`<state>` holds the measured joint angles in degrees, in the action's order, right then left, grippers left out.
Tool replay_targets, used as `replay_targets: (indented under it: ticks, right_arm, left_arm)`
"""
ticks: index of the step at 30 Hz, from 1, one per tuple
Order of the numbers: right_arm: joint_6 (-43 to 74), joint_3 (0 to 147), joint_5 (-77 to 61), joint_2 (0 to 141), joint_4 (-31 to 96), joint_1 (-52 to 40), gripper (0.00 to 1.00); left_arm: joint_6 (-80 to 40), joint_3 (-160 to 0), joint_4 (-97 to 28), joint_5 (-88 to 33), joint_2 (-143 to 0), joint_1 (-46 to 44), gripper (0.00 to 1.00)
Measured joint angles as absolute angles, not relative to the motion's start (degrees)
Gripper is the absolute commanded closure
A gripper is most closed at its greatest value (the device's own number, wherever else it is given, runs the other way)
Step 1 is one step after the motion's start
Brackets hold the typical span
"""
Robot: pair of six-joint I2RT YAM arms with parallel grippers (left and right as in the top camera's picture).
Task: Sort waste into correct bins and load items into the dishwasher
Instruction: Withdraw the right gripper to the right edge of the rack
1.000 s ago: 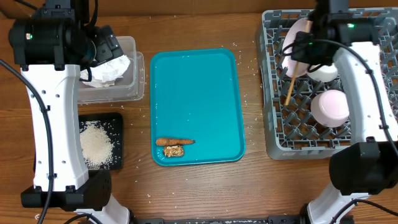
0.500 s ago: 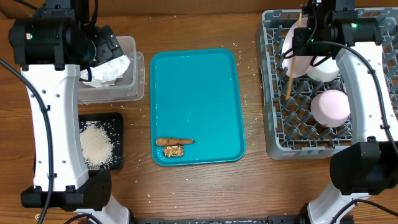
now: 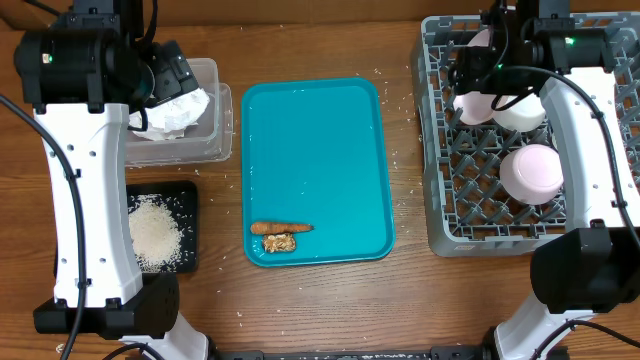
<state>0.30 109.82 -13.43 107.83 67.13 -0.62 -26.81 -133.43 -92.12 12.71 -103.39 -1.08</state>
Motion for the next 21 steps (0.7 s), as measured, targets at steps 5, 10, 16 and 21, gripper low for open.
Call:
replay_targets:
  ticks: [5, 10, 16, 21]
  right_arm:
    - [3.4, 109.8, -20.4, 107.8, 71.3, -2.8, 0.25]
    - [5.4, 109.8, -24.3, 107.8, 75.6, -10.5, 0.00]
    - [13.0, 108.9, -23.8, 107.8, 71.6, -21.9, 0.00]
    - [22.0, 106.0, -19.2, 107.8, 69.0, -29.3, 0.00]
  left_arm:
    - [-26.8, -133.4, -92.1, 12.7, -103.4, -1.1, 0.00]
    - [-26.8, -133.4, -92.1, 12.7, -103.4, -1.1, 0.00]
    - [-26.8, -133.4, -92.1, 12.7, -103.4, -1.1, 0.00]
    - [-26.8, -133.4, -92.1, 12.7, -103.4, -1.1, 0.00]
